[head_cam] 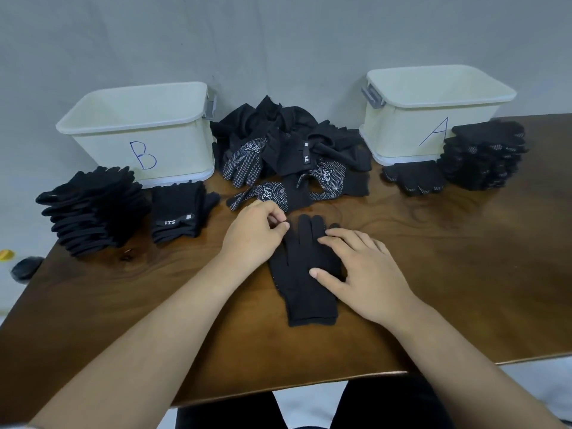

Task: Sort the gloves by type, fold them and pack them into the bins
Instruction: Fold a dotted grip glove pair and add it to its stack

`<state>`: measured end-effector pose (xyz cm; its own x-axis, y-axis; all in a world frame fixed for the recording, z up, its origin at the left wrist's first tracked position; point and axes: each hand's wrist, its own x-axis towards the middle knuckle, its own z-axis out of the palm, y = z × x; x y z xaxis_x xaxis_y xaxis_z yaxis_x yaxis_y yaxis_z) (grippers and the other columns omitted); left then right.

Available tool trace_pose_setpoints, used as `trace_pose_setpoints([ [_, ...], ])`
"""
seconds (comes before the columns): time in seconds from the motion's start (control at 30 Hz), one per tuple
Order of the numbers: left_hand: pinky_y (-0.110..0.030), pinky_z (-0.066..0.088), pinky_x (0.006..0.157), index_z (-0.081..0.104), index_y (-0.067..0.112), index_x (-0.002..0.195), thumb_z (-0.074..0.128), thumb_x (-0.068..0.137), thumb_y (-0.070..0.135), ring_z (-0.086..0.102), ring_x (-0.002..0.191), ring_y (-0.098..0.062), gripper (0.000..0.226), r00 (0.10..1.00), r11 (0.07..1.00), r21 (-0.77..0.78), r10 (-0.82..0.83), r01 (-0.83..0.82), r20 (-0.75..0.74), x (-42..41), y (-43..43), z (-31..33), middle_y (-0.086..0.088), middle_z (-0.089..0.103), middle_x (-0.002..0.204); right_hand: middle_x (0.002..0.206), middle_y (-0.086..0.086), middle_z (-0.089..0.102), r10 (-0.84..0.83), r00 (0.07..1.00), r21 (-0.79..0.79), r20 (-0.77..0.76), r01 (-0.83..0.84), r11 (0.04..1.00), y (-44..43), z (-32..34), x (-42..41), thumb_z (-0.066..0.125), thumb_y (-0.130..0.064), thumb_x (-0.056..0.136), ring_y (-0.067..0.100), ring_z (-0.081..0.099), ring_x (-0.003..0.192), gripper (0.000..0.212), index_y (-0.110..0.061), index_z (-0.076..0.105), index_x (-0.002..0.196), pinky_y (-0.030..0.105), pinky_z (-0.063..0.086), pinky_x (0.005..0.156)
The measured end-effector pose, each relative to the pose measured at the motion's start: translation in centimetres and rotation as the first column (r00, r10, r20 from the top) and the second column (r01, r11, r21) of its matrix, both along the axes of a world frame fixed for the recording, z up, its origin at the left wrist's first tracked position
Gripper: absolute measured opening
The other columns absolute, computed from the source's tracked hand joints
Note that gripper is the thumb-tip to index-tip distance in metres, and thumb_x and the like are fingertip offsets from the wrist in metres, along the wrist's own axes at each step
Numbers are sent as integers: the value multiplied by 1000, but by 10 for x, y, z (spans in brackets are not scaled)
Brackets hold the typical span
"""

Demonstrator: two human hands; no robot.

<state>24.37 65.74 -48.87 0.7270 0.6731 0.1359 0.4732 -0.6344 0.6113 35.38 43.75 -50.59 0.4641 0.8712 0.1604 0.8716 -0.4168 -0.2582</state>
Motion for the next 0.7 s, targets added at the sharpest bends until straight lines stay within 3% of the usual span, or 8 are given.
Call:
trace_pose_setpoints([
  [0.1, -35, 56, 86, 71, 33, 92, 77, 94, 30, 59, 86, 0, 7, 999, 999, -13, -31, 31, 8, 0, 4, 2, 15, 63, 98, 162, -20, 39, 1, 1000, -9, 1, -1, 1000, 1, 1, -1, 34, -78, 99, 7, 31, 151, 70, -38, 47, 154, 39, 29, 123],
  [0.17, -35, 56, 90, 72, 31, 105, 73, 97, 33, 60, 93, -3, 9, 999, 999, 1, -47, 47, 21, 0, 2, 2, 15, 63, 106, 161, -19, 40, 4, 1000, 8, 1, -4, 1000, 1, 2, -1, 36, -77, 99, 8, 32, 150, 69, -37, 49, 154, 40, 31, 122],
  [0.23, -38, 53, 95, 69, 28, 119, 65, 102, 37, 58, 107, -12, 20, 997, 994, 98, -56, 50, 52, -4, -5, 0, 12, 61, 116, 159, -21, 40, -9, 998, 54, -63, 12, 998, 3, 6, 1, 41, -74, 101, 8, 32, 149, 62, -40, 50, 152, 41, 32, 120],
  [0.3, -38, 48, 95, 66, 29, 120, 58, 104, 38, 53, 110, -15, 20, 990, 964, 243, -124, 104, 68, -13, -20, -3, 13, 60, 118, 161, -22, 38, -3, 994, 59, -110, 9, 998, 8, 11, 11, 42, -69, 104, 9, 27, 152, 53, -46, 49, 152, 45, 30, 121],
  [0.4, -36, 43, 101, 63, 32, 124, 53, 104, 45, 50, 119, -12, 25, 966, 906, 342, -254, 251, -36, -27, -39, -13, 18, 59, 125, 166, -23, 34, 42, 987, -14, -156, -44, 999, 24, 13, 26, 38, -64, 107, 9, 16, 159, 48, -51, 47, 153, 50, 18, 128],
  [0.6, -38, 41, 111, 60, 31, 132, 49, 106, 52, 47, 133, -11, 36, 951, 881, 359, -293, 308, -99, -37, -43, -25, 16, 55, 139, 161, -24, 45, 17, 983, 82, -185, -2, 997, 33, 8, 36, 43, -46, 111, 2, 25, 156, 45, -39, 50, 156, 49, 17, 130],
  [0.7, -38, 41, 111, 60, 31, 132, 49, 105, 52, 47, 133, -11, 36, 954, 882, 363, -283, 300, -100, -36, -44, -23, 16, 55, 139, 163, -24, 42, 11, 989, 35, -149, -6, 999, 32, 7, 36, 42, -47, 111, 2, 23, 157, 47, -39, 47, 157, 48, 15, 131],
])
